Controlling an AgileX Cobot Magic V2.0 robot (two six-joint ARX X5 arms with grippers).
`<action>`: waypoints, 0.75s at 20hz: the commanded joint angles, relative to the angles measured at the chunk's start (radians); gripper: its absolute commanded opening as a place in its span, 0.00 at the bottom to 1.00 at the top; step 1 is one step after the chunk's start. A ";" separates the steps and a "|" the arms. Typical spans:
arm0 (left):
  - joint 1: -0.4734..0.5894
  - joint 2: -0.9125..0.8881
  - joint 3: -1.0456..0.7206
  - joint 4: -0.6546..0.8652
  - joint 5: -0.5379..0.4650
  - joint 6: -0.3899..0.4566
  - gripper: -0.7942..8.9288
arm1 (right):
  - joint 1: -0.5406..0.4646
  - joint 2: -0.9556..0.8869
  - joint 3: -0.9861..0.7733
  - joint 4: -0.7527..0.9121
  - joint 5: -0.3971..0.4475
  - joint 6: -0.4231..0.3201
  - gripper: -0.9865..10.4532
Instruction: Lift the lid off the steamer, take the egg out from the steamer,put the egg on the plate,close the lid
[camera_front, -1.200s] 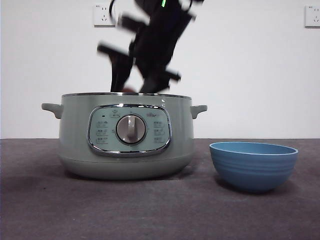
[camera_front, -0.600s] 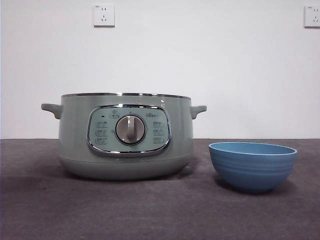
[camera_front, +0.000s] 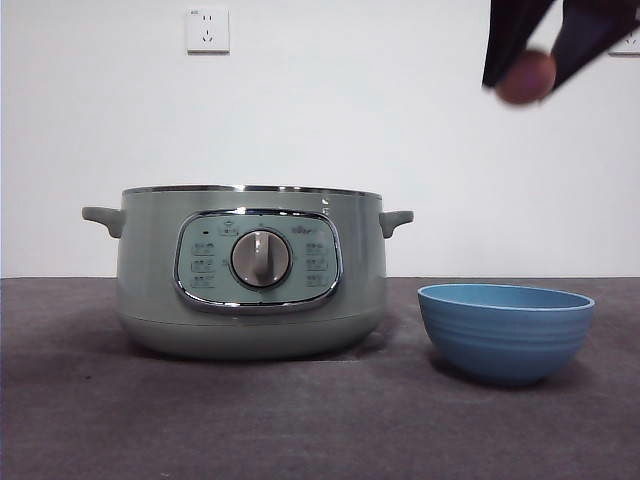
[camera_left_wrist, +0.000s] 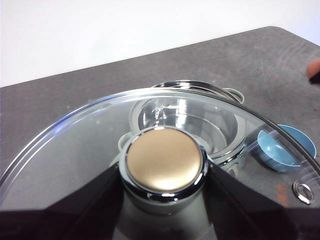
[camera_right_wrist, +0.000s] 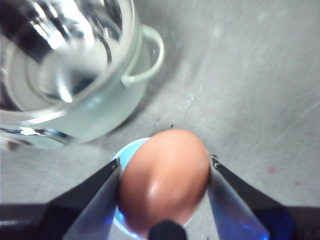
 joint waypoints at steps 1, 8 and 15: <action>-0.002 -0.010 0.014 0.057 0.002 0.001 0.07 | -0.002 -0.001 -0.111 0.111 -0.013 0.017 0.07; -0.002 -0.010 0.014 0.057 0.004 0.001 0.07 | -0.002 0.018 -0.378 0.368 -0.053 0.032 0.07; -0.002 -0.010 0.014 0.057 0.005 0.001 0.07 | -0.002 0.152 -0.445 0.512 -0.091 0.029 0.07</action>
